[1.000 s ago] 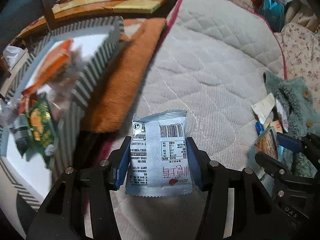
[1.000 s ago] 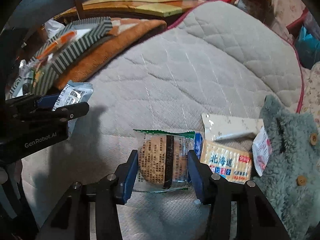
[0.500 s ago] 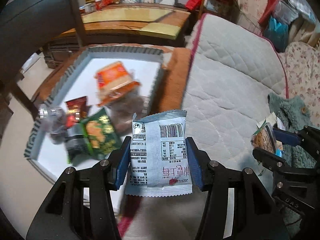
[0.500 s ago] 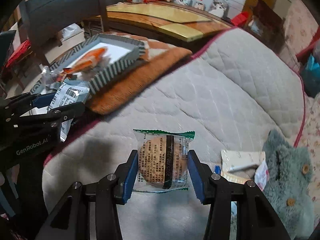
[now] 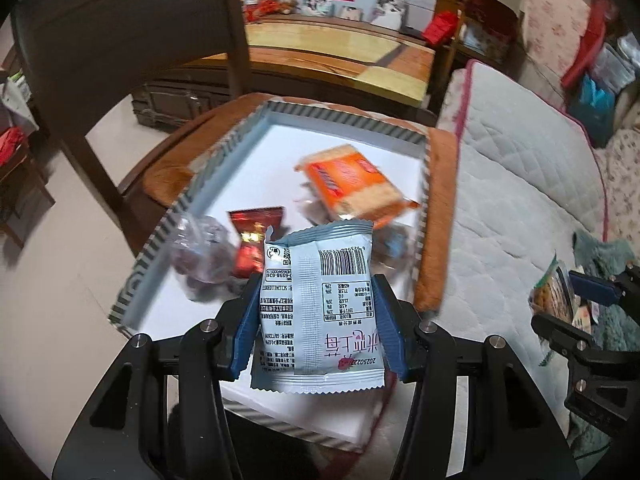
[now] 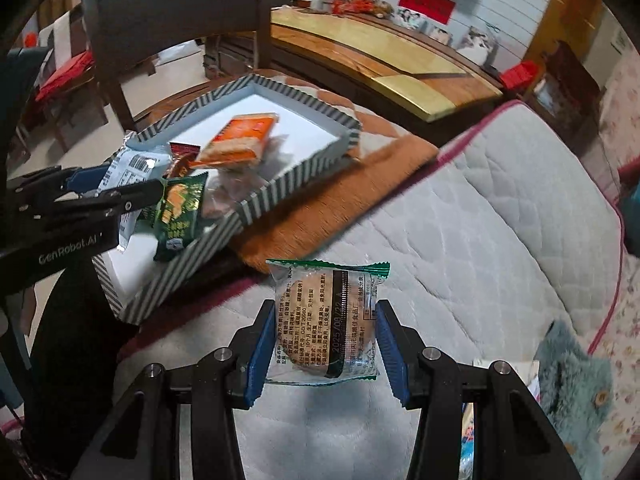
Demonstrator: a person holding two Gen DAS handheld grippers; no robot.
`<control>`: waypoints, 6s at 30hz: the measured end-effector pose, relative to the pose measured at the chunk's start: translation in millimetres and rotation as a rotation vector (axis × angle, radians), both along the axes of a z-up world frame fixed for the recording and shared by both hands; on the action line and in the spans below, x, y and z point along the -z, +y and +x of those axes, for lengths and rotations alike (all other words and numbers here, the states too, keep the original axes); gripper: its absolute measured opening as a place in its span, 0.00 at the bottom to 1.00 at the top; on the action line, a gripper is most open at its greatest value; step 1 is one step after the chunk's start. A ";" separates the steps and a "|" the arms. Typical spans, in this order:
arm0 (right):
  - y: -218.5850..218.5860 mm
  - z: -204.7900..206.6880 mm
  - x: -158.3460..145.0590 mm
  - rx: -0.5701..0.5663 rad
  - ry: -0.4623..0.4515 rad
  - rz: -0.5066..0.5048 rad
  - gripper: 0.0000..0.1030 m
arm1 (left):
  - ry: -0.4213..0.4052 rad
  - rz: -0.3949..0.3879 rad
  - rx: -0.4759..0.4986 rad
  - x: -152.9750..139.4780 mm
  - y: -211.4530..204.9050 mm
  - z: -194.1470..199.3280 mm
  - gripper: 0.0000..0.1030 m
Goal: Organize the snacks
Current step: 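Carry the white packet over the tray while the right gripper carries the cookie packet, then open both grippers to drop the white packet and cookie packet into the tray, then move both grippers back to the snacks beside the green fluffy toy, then grasp the long white stick packet with the left gripper while the right grasps the pink packet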
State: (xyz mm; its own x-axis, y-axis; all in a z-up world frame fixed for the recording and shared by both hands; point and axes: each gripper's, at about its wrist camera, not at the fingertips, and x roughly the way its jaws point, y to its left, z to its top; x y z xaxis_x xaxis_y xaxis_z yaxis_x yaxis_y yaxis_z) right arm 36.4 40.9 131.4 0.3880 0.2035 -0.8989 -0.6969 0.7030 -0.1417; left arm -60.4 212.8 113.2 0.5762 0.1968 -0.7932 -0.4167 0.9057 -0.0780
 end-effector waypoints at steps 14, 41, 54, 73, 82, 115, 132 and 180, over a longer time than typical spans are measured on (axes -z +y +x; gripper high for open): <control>60.1 7.5 5.0 -0.098 0.003 -0.032 0.46 | 0.023 0.009 -0.056 13.9 40.3 2.3 0.51; 129.9 44.7 44.3 -0.186 0.063 -0.034 0.46 | 0.043 0.058 -0.078 35.6 64.0 40.2 0.51; 135.1 38.7 41.9 -0.212 0.057 0.018 0.50 | 0.025 0.051 -0.064 35.4 64.6 39.0 0.53; 109.3 10.6 5.1 -0.205 -0.040 0.019 0.53 | -0.048 0.041 -0.065 6.5 57.9 16.2 0.64; 72.8 -0.2 -5.4 -0.149 -0.091 -0.005 0.53 | -0.075 0.028 -0.003 -10.0 24.9 15.9 0.64; -203.0 -2.0 7.6 0.370 0.011 0.022 0.61 | 0.049 -0.030 0.449 6.4 -193.8 66.0 0.64; -290.4 11.9 41.8 0.567 0.143 0.108 0.63 | 0.189 -0.117 0.682 51.6 -278.5 152.0 0.64; -300.3 143.5 98.5 0.614 0.262 0.139 0.51 | 0.150 0.027 0.643 77.8 -257.6 178.0 0.33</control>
State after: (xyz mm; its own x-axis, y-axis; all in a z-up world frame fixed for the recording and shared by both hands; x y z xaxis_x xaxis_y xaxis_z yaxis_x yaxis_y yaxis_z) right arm 179.9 -259.4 32.9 0.2433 0.1360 -0.9604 -0.1645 0.9816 0.0974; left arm 117.6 -44.7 35.4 0.4686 -0.1292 -0.8739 0.2036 0.9784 -0.0354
